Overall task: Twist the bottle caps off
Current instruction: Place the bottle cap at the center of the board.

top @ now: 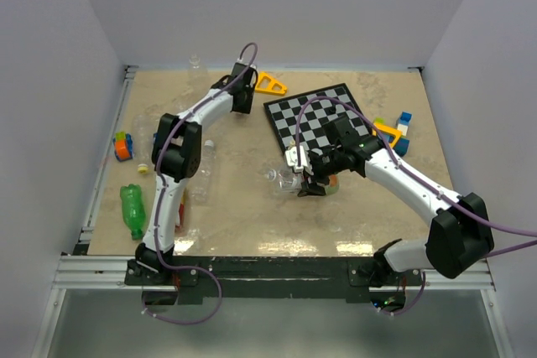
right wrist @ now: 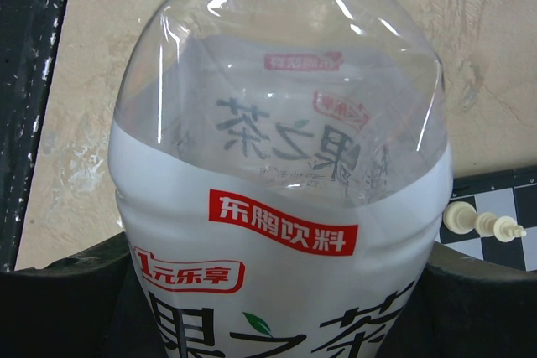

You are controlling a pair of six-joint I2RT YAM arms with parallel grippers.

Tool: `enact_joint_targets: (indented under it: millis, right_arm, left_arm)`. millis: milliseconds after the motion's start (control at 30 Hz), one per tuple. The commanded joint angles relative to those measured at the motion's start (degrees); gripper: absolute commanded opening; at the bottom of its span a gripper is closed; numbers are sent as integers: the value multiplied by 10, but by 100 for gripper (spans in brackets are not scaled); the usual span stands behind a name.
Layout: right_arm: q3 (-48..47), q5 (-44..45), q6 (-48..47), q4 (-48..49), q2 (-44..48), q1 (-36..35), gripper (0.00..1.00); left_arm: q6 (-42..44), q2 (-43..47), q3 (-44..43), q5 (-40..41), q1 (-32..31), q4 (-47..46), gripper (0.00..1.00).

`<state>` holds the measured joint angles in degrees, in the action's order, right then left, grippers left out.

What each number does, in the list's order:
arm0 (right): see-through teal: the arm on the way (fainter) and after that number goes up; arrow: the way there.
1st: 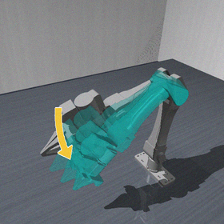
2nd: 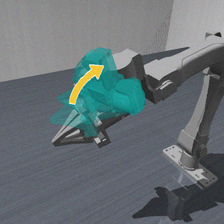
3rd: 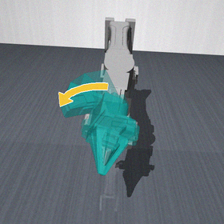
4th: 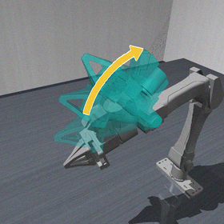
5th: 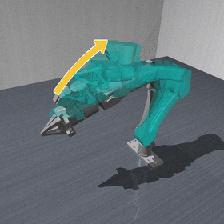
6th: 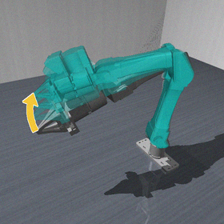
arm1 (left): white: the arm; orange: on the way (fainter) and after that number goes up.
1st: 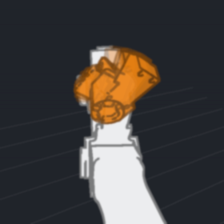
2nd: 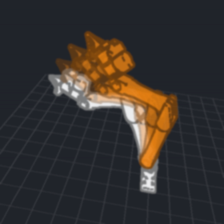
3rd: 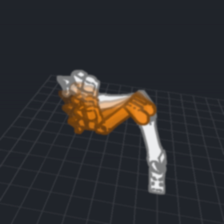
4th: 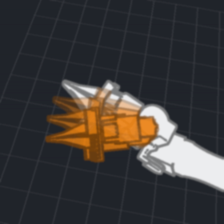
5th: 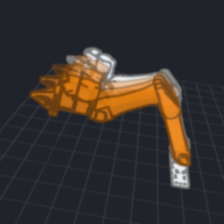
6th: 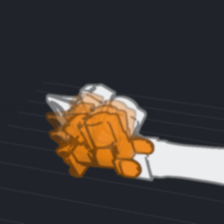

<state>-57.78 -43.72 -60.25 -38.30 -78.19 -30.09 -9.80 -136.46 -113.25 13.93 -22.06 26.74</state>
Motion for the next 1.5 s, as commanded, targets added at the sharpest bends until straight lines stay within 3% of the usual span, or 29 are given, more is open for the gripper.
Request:
enact_joint_targets:
  millis: [0,67,300,467,567,633,700,900,1167,1467]
  right_arm:
    - [-4,0,5,10,10,-2,9]
    - [-4,-1,5,10,9,-1,9]
    - [-8,-16,0,1,10,3,9]
    - [-9,-27,0,-2,9,5,9]
    - [-12,-32,1,0,8,5,9]
    - [-13,-36,7,2,8,5,9]
    - [-14,-42,9,3,7,5,9]
    - [-15,-54,15,7,3,6,9]
    - [-13,-51,21,13,-4,4,9]
    - [-12,-49,25,17,-10,6,9]
  left_arm:
    - [0,15,-52,-18,5,23,50]
    - [0,37,-49,-22,5,25,58]
    - [6,182,22,-119,3,45,59]
    - [14,420,264,-211,-11,-97,65]
    - [5,530,352,-239,-11,-127,68]
    - [-5,598,408,-252,-10,-151,77]
    - [-27,662,466,-261,-5,-170,98]
    - [-86,823,606,-366,-1,-230,100]
    - [-173,930,711,-458,-3,-291,100]
    - [-220,962,772,-467,-29,-333,100]
